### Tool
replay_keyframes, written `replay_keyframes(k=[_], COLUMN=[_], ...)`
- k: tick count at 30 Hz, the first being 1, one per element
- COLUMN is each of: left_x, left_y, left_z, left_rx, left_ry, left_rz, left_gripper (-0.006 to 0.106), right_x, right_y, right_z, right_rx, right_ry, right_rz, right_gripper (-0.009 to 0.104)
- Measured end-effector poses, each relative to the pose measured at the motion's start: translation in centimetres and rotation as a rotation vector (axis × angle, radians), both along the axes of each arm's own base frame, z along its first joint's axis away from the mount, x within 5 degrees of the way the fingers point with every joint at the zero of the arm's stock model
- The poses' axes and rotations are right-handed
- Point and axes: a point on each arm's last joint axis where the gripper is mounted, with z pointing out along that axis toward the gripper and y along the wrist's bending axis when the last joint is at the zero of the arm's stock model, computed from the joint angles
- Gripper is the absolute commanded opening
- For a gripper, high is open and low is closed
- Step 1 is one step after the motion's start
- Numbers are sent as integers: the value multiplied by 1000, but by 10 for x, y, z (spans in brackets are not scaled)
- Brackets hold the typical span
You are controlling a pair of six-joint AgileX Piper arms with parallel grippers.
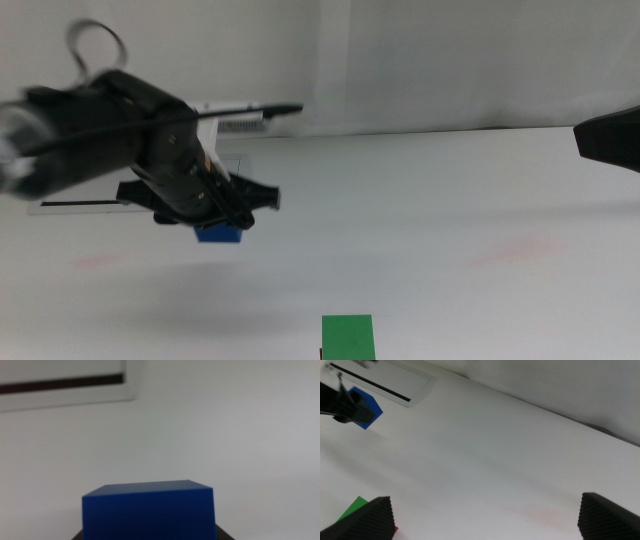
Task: Stack red cubes first, then green, then blue cubes in a specific spot.
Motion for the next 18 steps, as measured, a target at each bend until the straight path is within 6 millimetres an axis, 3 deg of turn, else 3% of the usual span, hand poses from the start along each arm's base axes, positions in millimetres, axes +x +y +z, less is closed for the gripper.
replay_keyframes(k=[2,7,8,18], left_x=[-15,-54,-71,-145], left_y=[-7,-25,-36,-90], left_z=[25,66,76,82], left_rx=[-51,-142,-168,-169], left_ry=[-39,-77,-78,-7], left_rz=[-11,-23,-41,-99], left_gripper=[-3,-3,-3,-3], right_x=[0,0,0,0], right_y=[0,0,0,0], right_z=[0,0,0,0], right_rx=[0,0,0,2], right_ry=[0,0,0,1], right_rz=[0,0,0,-2], right_gripper=[102,102,102,102])
